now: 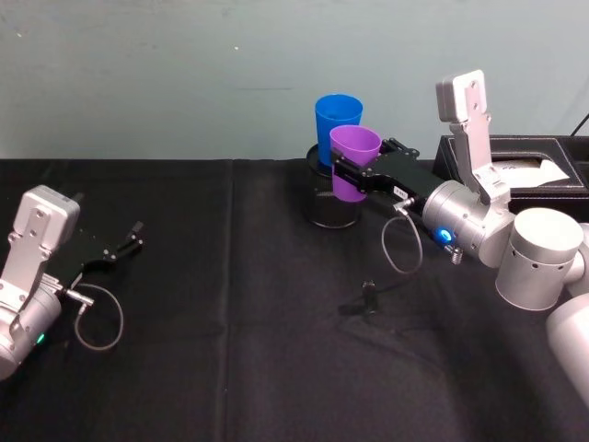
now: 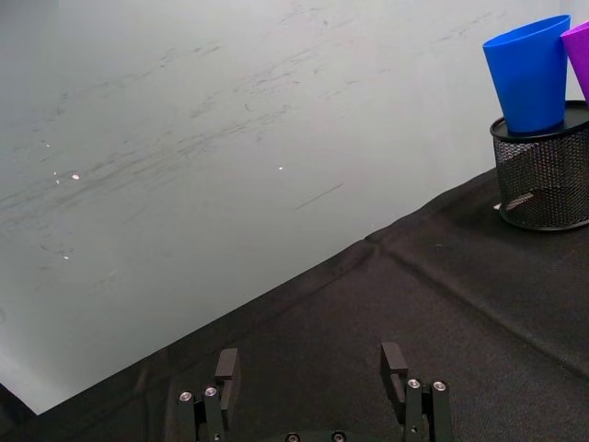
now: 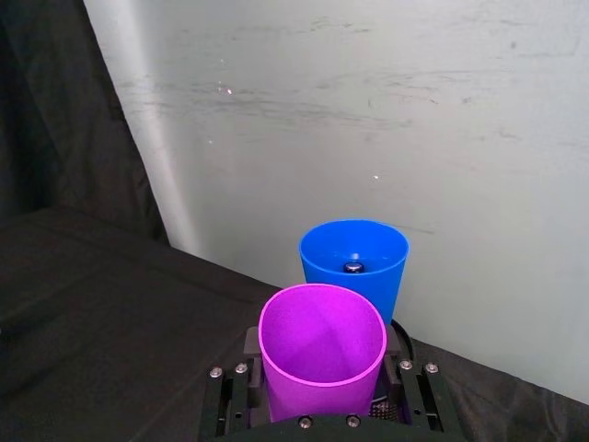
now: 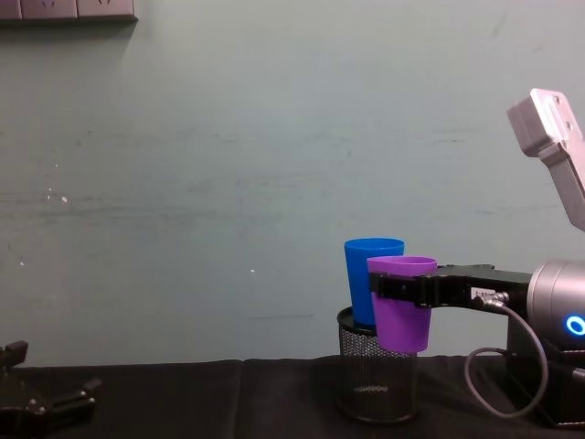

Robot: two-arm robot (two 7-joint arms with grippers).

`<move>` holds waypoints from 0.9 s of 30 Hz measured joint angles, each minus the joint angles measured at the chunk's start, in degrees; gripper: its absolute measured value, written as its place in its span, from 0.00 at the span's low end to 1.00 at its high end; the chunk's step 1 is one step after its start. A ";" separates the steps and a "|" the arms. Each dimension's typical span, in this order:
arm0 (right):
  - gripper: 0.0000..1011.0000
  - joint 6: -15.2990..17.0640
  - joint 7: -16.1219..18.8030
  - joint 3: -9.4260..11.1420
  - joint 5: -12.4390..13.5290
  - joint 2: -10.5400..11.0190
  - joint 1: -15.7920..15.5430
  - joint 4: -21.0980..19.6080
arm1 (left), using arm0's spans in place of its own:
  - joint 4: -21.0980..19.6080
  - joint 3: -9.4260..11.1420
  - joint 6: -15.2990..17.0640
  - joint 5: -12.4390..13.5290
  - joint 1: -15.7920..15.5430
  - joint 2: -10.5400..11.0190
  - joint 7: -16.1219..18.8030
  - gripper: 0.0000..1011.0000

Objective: Pick up one cup with a gripper and tap it against the other cup.

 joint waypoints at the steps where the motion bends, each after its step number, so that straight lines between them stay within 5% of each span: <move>1: 0.72 0.00 0.00 0.00 0.00 0.00 0.00 0.00 | 0.00 0.00 0.00 0.00 0.00 0.00 0.00 0.99; 27: 0.72 0.00 0.00 0.00 0.00 0.00 0.00 0.00 | 0.00 0.00 0.00 0.00 0.00 0.00 0.00 0.99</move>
